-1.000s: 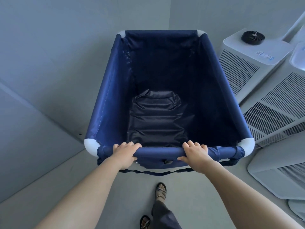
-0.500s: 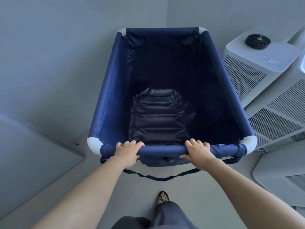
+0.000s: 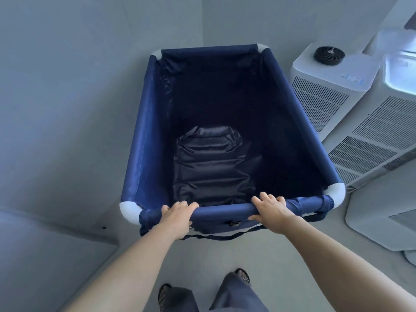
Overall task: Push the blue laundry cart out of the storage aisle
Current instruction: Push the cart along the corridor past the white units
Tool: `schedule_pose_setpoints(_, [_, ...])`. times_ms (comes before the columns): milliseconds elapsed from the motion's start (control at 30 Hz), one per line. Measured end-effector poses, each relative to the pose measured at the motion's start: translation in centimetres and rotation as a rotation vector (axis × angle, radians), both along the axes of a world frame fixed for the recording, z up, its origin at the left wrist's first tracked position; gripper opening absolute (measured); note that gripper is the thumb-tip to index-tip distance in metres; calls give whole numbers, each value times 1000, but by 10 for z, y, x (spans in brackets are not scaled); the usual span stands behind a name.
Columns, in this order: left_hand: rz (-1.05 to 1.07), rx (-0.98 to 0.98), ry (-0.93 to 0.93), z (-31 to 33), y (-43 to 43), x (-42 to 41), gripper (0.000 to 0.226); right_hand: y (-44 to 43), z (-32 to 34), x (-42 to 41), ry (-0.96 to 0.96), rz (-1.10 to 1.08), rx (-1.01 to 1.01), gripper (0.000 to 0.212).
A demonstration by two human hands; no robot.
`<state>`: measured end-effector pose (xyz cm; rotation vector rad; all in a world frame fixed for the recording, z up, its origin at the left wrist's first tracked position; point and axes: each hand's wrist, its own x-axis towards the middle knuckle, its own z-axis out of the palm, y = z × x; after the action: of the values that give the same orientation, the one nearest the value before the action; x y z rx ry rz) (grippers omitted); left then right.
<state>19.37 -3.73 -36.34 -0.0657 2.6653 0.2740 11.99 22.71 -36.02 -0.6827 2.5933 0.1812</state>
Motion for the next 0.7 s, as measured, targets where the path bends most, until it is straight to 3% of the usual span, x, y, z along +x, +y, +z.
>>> schedule_pose_setpoints(300, [-175, -11, -35, 2, -33, 9, 32, -28, -2, 33, 3, -182, -12, 50])
schedule_pose_setpoints(700, [-163, -31, -58, 3, -35, 34, 33, -30, -7, 70, 19, -250, -43, 50])
